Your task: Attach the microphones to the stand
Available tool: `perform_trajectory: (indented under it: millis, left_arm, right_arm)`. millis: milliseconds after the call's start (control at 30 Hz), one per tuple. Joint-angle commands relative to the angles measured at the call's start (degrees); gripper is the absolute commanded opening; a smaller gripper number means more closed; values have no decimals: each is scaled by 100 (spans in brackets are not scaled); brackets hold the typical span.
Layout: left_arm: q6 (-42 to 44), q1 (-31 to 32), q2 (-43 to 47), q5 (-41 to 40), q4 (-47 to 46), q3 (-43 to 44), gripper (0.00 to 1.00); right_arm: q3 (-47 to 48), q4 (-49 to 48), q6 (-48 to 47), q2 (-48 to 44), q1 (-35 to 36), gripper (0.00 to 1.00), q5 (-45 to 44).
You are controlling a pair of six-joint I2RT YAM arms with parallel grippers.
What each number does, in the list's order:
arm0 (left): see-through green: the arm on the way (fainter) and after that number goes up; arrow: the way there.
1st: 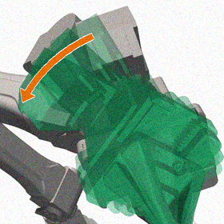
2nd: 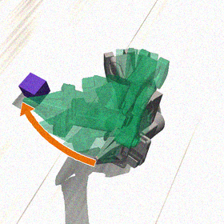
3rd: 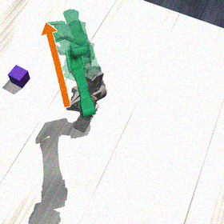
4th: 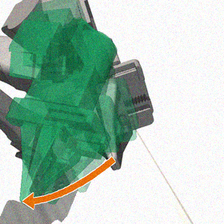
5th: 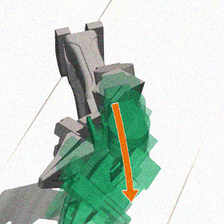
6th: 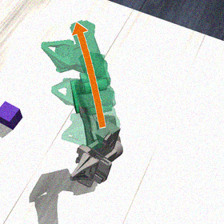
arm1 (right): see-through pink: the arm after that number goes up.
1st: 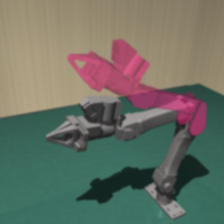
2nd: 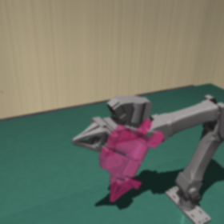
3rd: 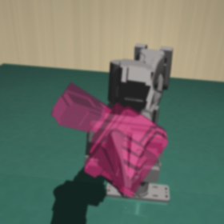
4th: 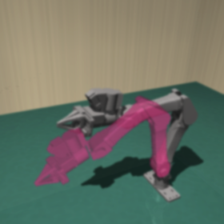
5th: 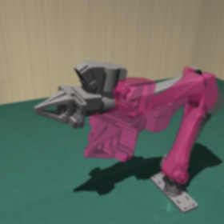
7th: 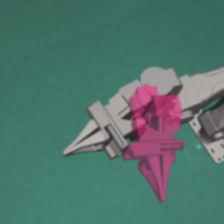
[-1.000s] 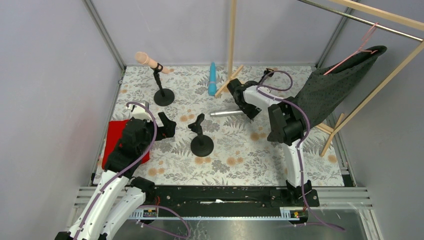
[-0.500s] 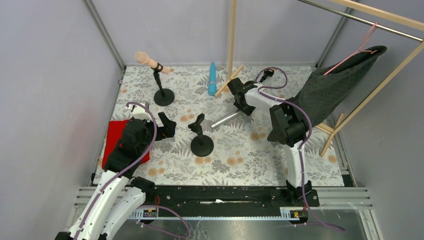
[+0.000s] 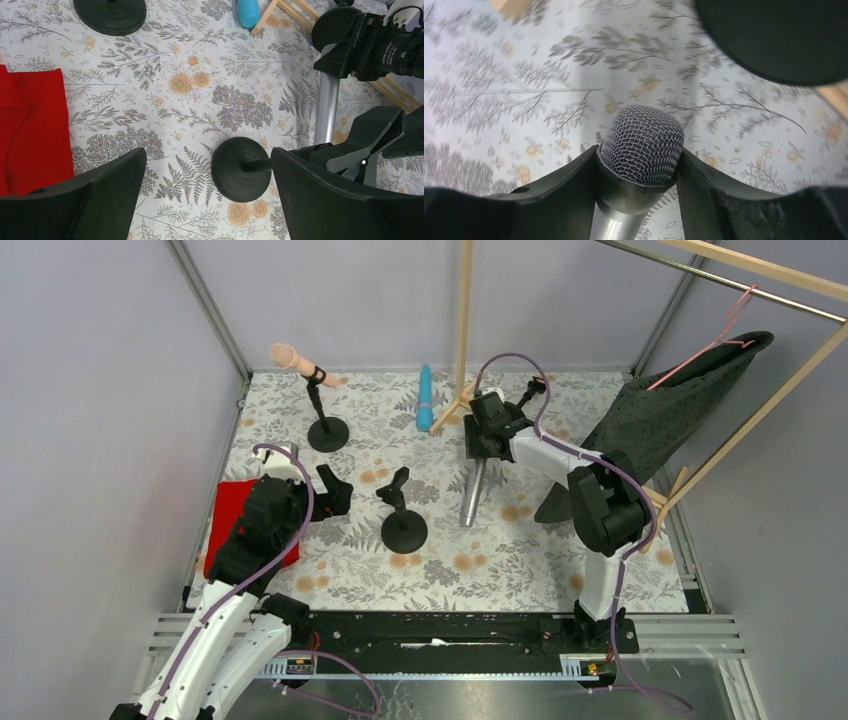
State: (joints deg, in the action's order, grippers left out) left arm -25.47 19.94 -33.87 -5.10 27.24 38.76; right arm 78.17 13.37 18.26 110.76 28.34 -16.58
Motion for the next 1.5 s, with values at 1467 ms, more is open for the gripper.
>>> perform_trajectory:
  millis: [1467]
  left_arm:
    - [-195, -34, 325, 308, -705, -119, 99]
  right_arm:
    - [-875, -80, -434, -84, -13, 53, 1244]
